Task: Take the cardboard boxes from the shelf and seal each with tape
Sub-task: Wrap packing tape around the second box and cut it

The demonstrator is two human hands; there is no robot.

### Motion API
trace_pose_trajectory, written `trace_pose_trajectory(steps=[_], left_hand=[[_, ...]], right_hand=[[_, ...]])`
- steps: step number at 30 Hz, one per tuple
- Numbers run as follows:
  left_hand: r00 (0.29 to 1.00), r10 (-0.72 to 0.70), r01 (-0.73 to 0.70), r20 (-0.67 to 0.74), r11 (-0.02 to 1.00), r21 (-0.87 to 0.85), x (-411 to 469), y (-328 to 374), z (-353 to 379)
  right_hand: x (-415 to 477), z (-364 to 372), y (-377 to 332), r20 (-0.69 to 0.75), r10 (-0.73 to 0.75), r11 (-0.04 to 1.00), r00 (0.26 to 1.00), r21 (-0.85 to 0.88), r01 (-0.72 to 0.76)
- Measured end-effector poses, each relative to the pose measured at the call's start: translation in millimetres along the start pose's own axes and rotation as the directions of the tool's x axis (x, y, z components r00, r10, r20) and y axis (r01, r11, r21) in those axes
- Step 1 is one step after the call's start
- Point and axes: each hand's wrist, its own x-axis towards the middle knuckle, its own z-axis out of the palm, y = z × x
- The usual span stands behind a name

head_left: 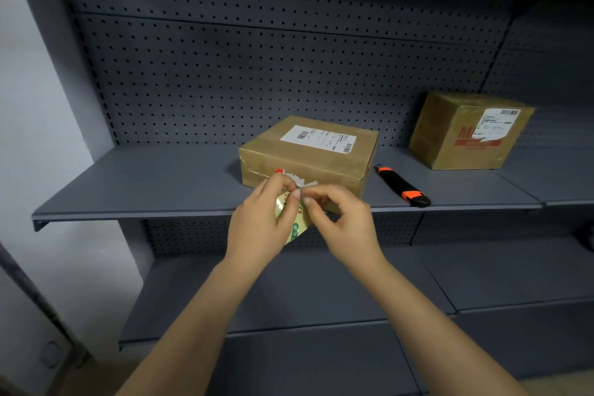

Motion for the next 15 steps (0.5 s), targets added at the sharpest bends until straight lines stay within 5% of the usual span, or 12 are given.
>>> trace_pose_trajectory(steps=[10, 15], left_hand=[[0.993, 0.106, -0.097, 0.05, 0.983, -0.158, -5.5, 15.3, 14.1], [0.973, 0.218, -0.196, 0.076, 0.953, -0.23, -7.6, 38.8, 37.2]], right_hand=[[-18.2, -22.9, -4.0, -0.212, -0.067, 0.99, 0.975, -0.138, 0.038], [-30.9, -54.4, -9.1, -0.254, 0.035, 0.985, 0.967, -0.154, -0.076]])
